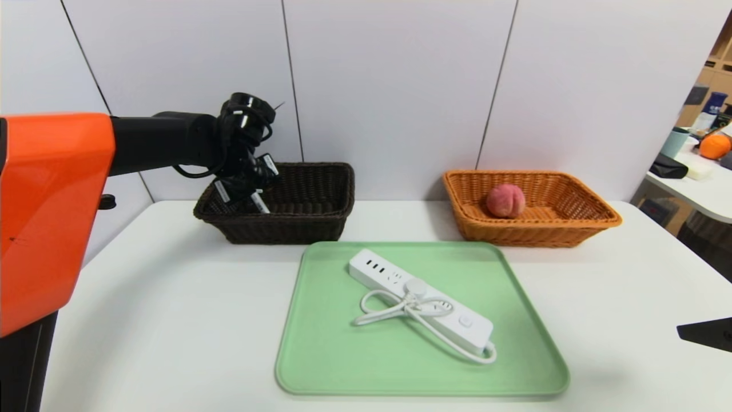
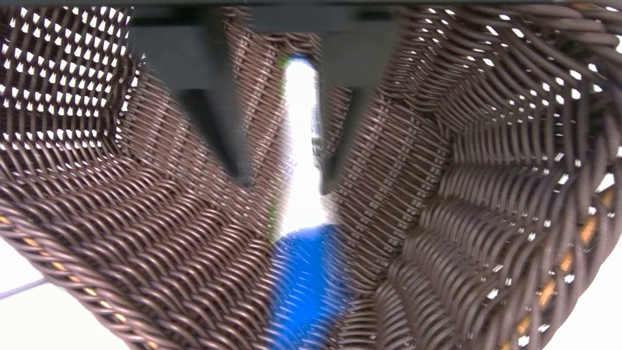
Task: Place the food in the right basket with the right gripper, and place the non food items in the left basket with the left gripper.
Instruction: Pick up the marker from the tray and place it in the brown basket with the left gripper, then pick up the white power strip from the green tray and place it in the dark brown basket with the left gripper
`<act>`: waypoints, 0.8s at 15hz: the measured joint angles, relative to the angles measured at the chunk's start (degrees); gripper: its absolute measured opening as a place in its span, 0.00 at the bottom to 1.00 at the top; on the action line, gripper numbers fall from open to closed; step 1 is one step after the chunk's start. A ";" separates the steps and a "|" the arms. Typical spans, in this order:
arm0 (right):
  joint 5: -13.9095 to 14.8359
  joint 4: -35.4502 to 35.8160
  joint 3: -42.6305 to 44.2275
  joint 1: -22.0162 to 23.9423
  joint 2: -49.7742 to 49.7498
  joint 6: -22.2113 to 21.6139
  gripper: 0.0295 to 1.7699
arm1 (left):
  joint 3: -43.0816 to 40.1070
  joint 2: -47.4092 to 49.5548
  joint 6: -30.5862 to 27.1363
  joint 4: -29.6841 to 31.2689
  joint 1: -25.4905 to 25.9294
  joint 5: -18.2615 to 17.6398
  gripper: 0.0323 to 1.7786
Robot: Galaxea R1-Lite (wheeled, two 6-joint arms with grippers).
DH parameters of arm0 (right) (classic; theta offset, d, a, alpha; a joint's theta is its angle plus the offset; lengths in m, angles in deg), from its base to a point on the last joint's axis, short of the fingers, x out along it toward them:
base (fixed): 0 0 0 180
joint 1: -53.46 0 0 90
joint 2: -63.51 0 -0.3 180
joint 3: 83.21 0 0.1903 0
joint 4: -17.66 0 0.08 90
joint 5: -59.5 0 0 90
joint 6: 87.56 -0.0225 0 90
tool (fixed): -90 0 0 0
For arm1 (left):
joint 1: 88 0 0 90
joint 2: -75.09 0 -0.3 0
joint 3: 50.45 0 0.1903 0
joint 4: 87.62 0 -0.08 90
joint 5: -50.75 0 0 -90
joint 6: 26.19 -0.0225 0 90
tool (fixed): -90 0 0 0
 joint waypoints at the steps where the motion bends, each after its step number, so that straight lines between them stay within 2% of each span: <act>1: 0.00 0.02 -0.11 0.00 0.02 -0.02 0.96 | 0.00 0.00 0.00 0.00 0.00 -0.05 0.39; 4: 0.00 0.11 -0.40 -0.07 0.15 0.01 0.96 | 0.00 0.17 -0.02 -0.05 0.02 -0.05 0.57; 8: 0.01 0.07 -0.51 -0.07 0.22 0.04 0.96 | 0.00 2.63 -1.23 -0.11 -0.77 -0.13 0.73; 10: 0.01 0.09 -0.54 -0.22 0.22 0.04 0.96 | 0.00 5.66 -6.61 -0.20 -3.44 -0.30 0.78; 12: -0.02 0.09 -0.54 -0.41 0.22 0.00 0.96 | 0.00 8.41 -16.51 -0.35 -5.56 -0.46 0.82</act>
